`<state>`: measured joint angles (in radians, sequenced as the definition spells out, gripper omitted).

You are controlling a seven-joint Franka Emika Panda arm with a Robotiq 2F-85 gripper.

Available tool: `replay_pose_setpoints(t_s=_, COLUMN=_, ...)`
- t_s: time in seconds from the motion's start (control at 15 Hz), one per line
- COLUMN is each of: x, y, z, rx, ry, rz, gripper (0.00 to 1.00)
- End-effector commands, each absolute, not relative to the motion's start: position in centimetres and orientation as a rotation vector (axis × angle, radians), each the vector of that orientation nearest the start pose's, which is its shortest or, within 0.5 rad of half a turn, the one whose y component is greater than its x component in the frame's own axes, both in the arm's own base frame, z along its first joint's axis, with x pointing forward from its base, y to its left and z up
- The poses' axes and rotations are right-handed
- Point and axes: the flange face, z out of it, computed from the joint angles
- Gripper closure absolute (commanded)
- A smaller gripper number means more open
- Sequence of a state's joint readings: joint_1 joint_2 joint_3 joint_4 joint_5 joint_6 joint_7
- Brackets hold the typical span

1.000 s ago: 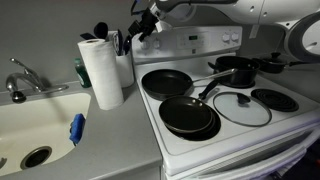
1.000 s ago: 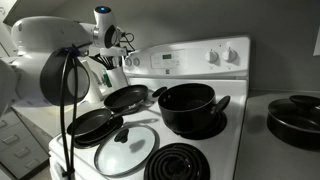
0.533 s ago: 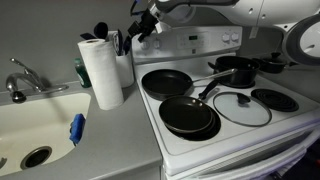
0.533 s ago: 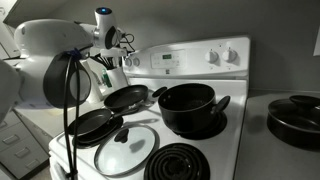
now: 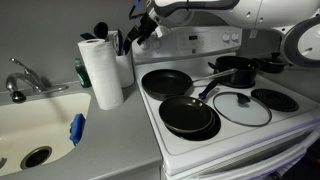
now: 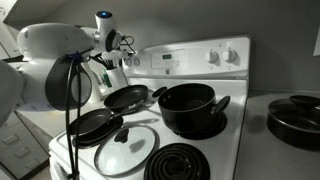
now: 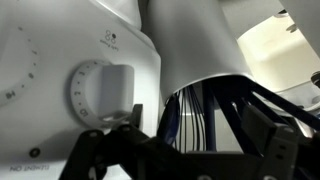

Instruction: Turn on the stove

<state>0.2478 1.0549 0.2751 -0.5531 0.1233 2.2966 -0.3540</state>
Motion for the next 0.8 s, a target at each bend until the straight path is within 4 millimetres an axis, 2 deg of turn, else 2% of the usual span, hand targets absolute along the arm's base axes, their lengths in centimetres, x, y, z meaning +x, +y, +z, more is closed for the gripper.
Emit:
replay_pose_setpoints(t_s=0.0, x=78.8, y=28.8, z=46.1, rx=-2.505, ry=-0.82, rz=-0.974, gripper=0.0)
replay_pose_setpoints(t_s=0.27, x=78.5, y=28.9, z=47.0, rx=-2.51, ry=-0.834, rz=-0.97, gripper=0.0)
replay_pose_setpoints(t_s=0.73, x=78.1, y=28.4, z=50.1, rx=-2.504, ry=-0.83, rz=-1.016, gripper=0.0)
